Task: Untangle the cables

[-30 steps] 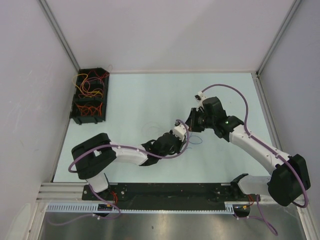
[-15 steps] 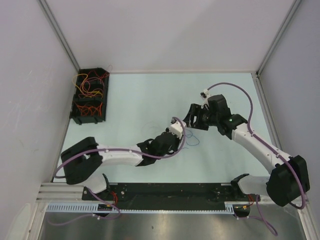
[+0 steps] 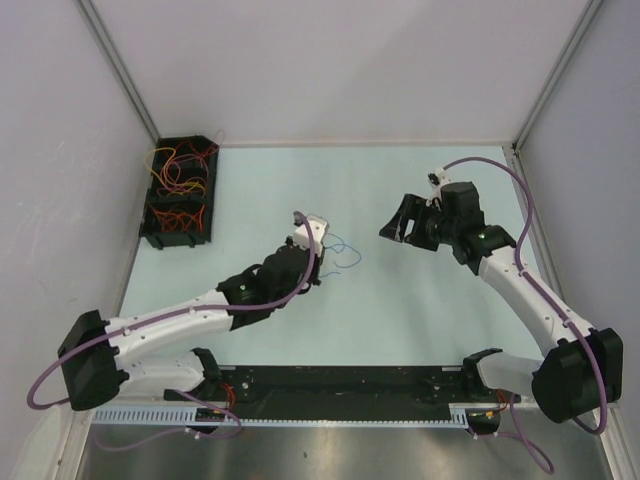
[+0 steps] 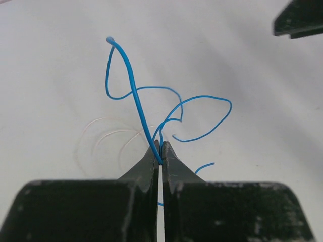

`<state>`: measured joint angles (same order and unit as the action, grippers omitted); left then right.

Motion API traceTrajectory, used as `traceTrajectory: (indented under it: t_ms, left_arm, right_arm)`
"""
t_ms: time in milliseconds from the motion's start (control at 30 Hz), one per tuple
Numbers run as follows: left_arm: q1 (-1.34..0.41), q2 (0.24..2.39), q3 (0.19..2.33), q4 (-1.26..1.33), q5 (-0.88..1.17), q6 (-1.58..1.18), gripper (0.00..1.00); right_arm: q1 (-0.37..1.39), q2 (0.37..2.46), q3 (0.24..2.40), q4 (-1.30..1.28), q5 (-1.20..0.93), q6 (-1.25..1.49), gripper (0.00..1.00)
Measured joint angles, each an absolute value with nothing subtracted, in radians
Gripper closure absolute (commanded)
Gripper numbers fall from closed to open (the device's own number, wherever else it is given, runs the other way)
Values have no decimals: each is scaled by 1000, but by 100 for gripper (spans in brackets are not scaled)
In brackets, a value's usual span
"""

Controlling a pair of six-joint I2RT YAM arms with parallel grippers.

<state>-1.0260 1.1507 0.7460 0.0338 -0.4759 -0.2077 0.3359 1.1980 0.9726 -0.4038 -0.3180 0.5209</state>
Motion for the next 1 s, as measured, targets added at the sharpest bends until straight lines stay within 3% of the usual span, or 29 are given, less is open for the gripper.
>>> traceTrajectory:
  t_ms: [400, 1000]
  left_arm:
    - [-817, 1064, 881, -213, -523, -239, 100]
    - [-278, 1019, 1060, -419, -521, -315, 100]
  right_arm:
    - [336, 1179, 955, -430, -323, 504, 20]
    - [336, 1134, 907, -455, -354, 468, 20]
